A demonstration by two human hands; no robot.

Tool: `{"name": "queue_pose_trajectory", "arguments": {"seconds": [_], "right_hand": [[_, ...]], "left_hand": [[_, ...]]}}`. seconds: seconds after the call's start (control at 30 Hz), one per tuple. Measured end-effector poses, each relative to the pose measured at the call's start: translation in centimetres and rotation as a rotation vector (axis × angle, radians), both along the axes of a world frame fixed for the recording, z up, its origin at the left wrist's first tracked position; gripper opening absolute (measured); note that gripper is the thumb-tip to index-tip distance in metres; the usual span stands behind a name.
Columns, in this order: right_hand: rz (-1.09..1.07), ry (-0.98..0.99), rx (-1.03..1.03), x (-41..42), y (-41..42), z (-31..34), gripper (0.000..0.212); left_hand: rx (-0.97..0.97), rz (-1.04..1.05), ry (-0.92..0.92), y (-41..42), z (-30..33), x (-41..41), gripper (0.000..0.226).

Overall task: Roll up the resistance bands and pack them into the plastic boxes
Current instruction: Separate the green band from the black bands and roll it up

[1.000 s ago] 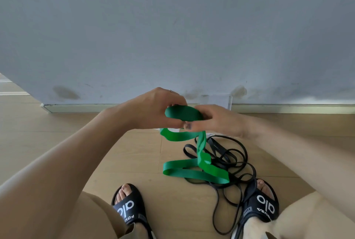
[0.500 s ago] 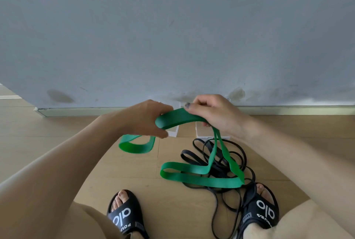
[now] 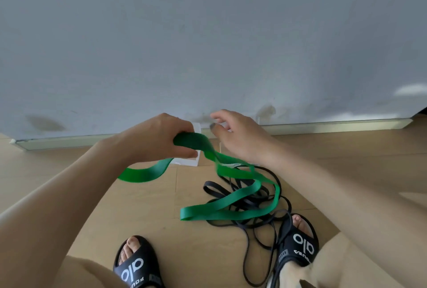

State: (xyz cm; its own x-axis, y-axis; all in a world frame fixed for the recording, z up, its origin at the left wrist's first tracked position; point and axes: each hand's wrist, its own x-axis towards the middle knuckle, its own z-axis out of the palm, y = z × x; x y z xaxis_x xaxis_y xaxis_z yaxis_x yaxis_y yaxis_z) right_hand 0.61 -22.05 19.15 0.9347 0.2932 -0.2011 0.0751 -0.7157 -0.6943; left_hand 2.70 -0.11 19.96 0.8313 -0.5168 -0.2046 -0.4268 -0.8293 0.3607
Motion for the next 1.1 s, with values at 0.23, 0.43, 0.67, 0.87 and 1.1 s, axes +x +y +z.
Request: {"name": "queue_pose_trajectory", "arguments": {"seconds": [0.23, 0.43, 0.67, 0.87, 1.1], "right_hand": [[0.029, 0.059, 0.279, -1.1, 2.5, 0.0, 0.043], [0.068, -0.091, 0.18, 0.3, 1.3, -0.2, 0.034], [-0.002, -0.162, 0.207, 2.1, -1.9, 2.2, 0.021], [0.058, -0.155, -0.048, 2.4, -2.2, 0.9, 0.043], [0.032, -0.156, -0.201, 1.9, -1.9, 0.8, 0.022]], "left_hand": [[-0.201, 0.003, 0.014, -2.4, 1.2, -1.0, 0.023], [-0.187, 0.039, -0.02, -1.4, 0.7, -0.8, 0.036], [-0.169, 0.068, -0.047, 1.2, 1.4, 0.2, 0.025], [-0.143, 0.089, -0.027, 2.6, 1.9, 0.3, 0.028], [-0.096, 0.06, -0.112, 2.0, 2.2, 0.0, 0.029]]}}
